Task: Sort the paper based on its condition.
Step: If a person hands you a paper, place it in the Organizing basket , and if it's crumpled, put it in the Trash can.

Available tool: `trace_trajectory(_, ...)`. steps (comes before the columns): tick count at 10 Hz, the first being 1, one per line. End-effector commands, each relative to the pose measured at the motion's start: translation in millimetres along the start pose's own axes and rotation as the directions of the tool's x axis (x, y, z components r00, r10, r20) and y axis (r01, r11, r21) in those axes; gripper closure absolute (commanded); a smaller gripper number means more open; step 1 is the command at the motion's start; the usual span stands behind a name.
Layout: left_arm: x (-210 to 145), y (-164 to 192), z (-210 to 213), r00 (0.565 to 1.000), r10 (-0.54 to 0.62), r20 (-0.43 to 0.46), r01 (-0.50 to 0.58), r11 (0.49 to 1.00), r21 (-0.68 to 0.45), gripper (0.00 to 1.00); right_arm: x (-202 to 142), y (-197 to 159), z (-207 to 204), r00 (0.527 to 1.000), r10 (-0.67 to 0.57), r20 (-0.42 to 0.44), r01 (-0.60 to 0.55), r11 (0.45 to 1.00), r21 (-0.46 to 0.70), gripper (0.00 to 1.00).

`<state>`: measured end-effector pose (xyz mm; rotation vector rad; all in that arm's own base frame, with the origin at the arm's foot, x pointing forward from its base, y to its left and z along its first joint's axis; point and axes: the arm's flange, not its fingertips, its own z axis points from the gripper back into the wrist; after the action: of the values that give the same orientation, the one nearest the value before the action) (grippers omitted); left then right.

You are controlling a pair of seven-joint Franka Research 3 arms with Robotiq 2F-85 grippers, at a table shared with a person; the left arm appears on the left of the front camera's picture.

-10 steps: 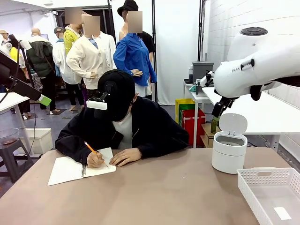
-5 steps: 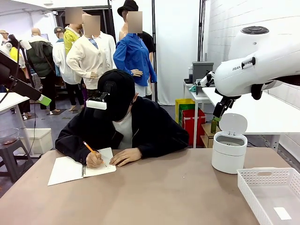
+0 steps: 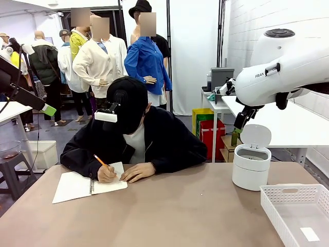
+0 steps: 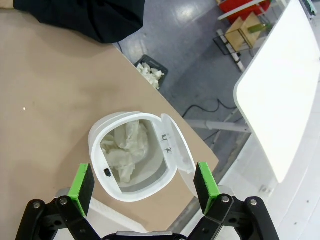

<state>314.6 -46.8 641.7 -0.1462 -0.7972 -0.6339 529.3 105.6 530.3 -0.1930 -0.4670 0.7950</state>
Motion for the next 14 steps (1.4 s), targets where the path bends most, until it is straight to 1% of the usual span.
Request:
trace_trajectory(1,1,0,-1,1.000,0.003,0.014,-0.003,1.000,-0.002,0.00,2,0,-3,1.000,-0.014,0.005,0.014,1.000,-0.020,0.00)
trace_trajectory(3,1,0,-1,1.000,0.003,0.014,-0.003,1.000,-0.002,0.00,0,0,0,1.000,0.000,0.000,0.000,1.000,0.000,0.00)
trace_trajectory(4,1,0,-1,1.000,0.003,0.014,-0.003,1.000,-0.002,0.00,-9,18,24,0.998,0.014,0.053,-0.016,0.999,0.029,0.00)
trace_trajectory(5,1,0,-1,1.000,0.003,0.014,-0.003,1.000,-0.002,0.00,-12,35,45,0.993,0.049,0.111,-0.057,0.996,0.064,0.00)
trace_trajectory(6,1,0,-1,1.000,0.003,0.014,-0.003,1.000,-0.002,0.00,-12,52,61,0.985,0.058,0.160,-0.081,0.987,0.142,0.00)
trace_trajectory(7,1,0,-1,1.000,0.003,0.014,-0.003,1.000,-0.002,0.00,-11,69,80,0.971,0.080,0.224,-0.125,0.972,0.197,0.00)
trace_trajectory(8,1,0,-1,1.000,0.003,0.014,-0.003,1.000,-0.002,0.00,-8,79,93,0.961,0.086,0.263,-0.147,0.964,0.222,0.00)
trace_trajectory(9,1,0,-1,1.000,0.003,0.014,-0.003,1.000,-0.002,0.00,-2,87,104,0.949,0.070,0.308,-0.137,0.970,0.203,0.00)
trace_trajectory(11,1,0,-1,1.000,0.003,0.014,-0.003,1.000,-0.002,0.00,14,100,122,0.897,0.035,0.440,-0.144,0.965,0.218,0.00)
trace_trajectory(12,1,0,-1,1.000,0.003,0.014,-0.003,1.000,-0.002,0.00,23,103,126,0.878,0.024,0.477,-0.149,0.962,0.227,0.00)
trace_trajectory(14,1,0,-1,1.000,0.003,0.014,-0.003,1.000,-0.002,0.00,43,99,128,0.865,-0.028,0.500,-0.140,0.945,0.294,0.00)
